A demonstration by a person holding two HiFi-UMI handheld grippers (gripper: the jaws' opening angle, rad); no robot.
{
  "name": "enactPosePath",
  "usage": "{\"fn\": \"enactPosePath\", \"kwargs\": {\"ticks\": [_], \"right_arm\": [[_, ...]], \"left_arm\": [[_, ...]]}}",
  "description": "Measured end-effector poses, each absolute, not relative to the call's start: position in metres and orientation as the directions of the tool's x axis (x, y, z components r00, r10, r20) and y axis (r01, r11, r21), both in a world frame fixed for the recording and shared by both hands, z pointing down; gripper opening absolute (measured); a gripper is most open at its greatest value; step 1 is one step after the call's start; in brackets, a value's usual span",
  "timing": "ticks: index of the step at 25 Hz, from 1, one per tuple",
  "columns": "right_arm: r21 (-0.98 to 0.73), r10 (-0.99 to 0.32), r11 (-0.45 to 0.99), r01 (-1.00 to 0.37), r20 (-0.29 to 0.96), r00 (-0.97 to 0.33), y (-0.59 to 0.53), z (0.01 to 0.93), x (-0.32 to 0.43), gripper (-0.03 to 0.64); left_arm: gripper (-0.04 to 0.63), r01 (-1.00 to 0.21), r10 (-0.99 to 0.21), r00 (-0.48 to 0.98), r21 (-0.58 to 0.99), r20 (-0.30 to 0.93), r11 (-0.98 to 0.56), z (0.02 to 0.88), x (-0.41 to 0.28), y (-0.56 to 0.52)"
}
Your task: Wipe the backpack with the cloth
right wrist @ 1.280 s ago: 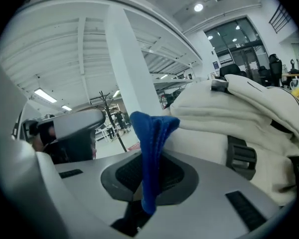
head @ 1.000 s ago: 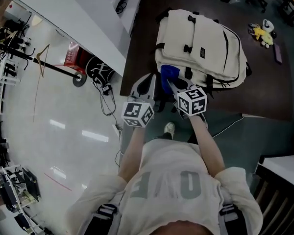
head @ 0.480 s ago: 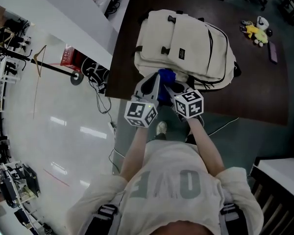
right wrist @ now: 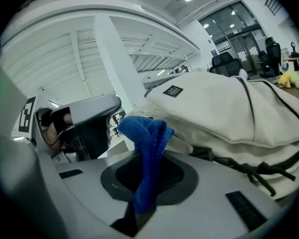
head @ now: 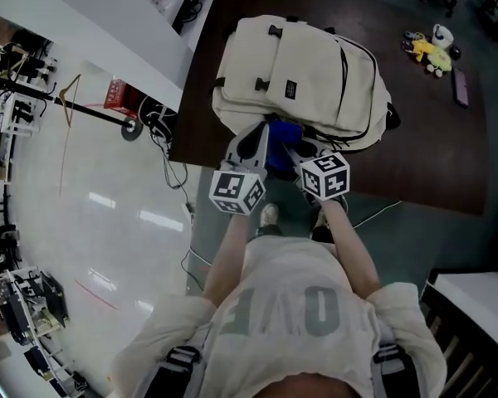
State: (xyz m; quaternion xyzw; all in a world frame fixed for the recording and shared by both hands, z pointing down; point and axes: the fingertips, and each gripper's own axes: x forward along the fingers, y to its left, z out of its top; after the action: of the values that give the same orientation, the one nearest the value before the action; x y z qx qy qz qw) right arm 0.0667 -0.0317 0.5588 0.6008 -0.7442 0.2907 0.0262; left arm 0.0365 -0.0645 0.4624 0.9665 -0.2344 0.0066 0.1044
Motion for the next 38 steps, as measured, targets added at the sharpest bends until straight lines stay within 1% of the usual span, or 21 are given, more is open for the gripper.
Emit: {"fn": "enactPosePath", "kwargs": {"ticks": [4, 10, 15, 20, 33, 38], "right_arm": [[-0.403, -0.876, -0.001, -0.915, 0.441, -0.194, -0.007, 0.578, 0.114, 0.041], [-0.397, -0.876, 0.001, -0.918, 0.443, -0.192, 0.021, 0.586, 0.147, 0.041], [-0.385, -0.875, -0.031, -0.922, 0.457, -0.161, 0.041, 0.593, 0.187, 0.041], [-0.372, -0.872, -0.024, -0.928, 0.461, -0.163, 0.055, 0.593, 0.205, 0.041], [-0.289, -0.865, -0.133, -0.948, 0.500, -0.031, 0.092, 0.601, 0.292, 0.041], [-0.305, -0.866, -0.170, -0.937, 0.499, -0.005, 0.103, 0.599, 0.311, 0.041]], "left_arm": [[0.003, -0.453, -0.450, 0.891, 0.204, 0.065, -0.868, 0.467, 0.055, -0.055], [0.003, -0.444, -0.440, 0.895, 0.212, 0.071, -0.870, 0.476, 0.089, -0.035], [0.003, -0.441, -0.435, 0.897, 0.218, 0.076, -0.871, 0.483, 0.116, -0.016], [0.003, -0.436, -0.426, 0.900, 0.219, 0.090, -0.873, 0.489, 0.139, 0.000], [0.004, -0.415, -0.403, 0.910, 0.222, 0.101, -0.882, 0.497, 0.187, 0.022], [0.003, -0.392, -0.378, 0.920, 0.218, 0.105, -0.894, 0.494, 0.201, 0.030]]}}
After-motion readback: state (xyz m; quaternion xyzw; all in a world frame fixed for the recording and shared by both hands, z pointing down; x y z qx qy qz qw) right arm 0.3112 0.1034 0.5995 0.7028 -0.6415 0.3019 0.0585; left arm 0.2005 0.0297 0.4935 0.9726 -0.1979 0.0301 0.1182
